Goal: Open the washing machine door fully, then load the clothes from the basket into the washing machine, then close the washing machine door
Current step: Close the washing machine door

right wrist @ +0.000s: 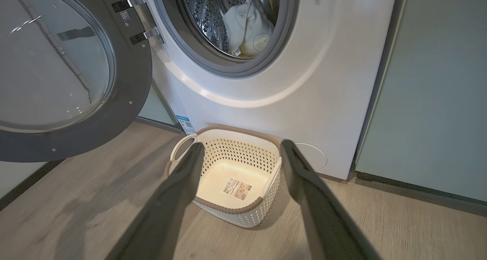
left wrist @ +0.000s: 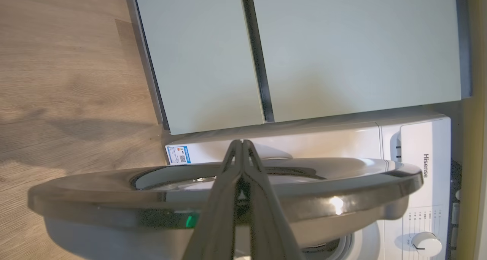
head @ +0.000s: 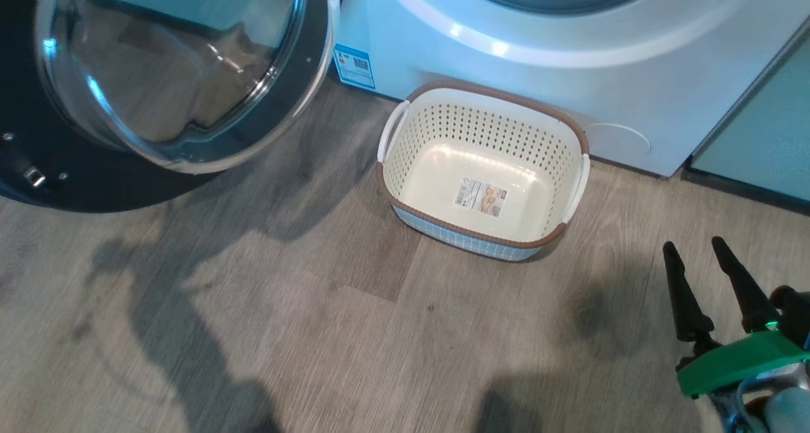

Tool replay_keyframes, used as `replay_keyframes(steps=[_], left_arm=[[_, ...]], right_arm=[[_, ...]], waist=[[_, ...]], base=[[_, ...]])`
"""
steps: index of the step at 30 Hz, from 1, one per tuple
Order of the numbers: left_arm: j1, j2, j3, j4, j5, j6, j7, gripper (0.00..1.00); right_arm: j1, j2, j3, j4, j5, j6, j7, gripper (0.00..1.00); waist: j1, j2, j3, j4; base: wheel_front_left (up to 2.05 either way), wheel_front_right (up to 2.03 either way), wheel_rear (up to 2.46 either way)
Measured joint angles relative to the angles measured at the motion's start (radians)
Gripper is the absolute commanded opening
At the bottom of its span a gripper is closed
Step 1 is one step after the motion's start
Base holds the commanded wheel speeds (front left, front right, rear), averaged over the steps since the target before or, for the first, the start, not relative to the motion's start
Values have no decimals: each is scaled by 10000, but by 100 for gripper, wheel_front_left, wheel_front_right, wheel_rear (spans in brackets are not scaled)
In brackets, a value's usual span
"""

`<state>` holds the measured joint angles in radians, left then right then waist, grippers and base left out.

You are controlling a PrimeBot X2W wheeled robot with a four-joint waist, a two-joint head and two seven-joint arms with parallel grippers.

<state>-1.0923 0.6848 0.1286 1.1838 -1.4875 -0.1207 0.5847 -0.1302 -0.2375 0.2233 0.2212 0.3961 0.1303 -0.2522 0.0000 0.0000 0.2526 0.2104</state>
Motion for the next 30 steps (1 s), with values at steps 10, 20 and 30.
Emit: replay_keyframes(steps=[10, 20, 30], left_arm=[[276, -299, -332, -98, 0, -58, 1122, 0], [1122, -1043, -483, -802, -119, -58, 1942, 0], [1706, -1697, -594, -1453, -384, -58, 2545, 0]], right_arm=[[41, 194, 35, 98, 2, 0, 0, 100], [492, 322, 13, 209, 21, 0, 0, 100], [914, 569, -67, 270, 86, 0, 0, 100]], waist=[[0, 0, -520, 140], [0, 0, -1024, 237], [-1, 0, -1924, 394]], base=[[0, 0, 0], [0, 0, 0], [0, 0, 0]])
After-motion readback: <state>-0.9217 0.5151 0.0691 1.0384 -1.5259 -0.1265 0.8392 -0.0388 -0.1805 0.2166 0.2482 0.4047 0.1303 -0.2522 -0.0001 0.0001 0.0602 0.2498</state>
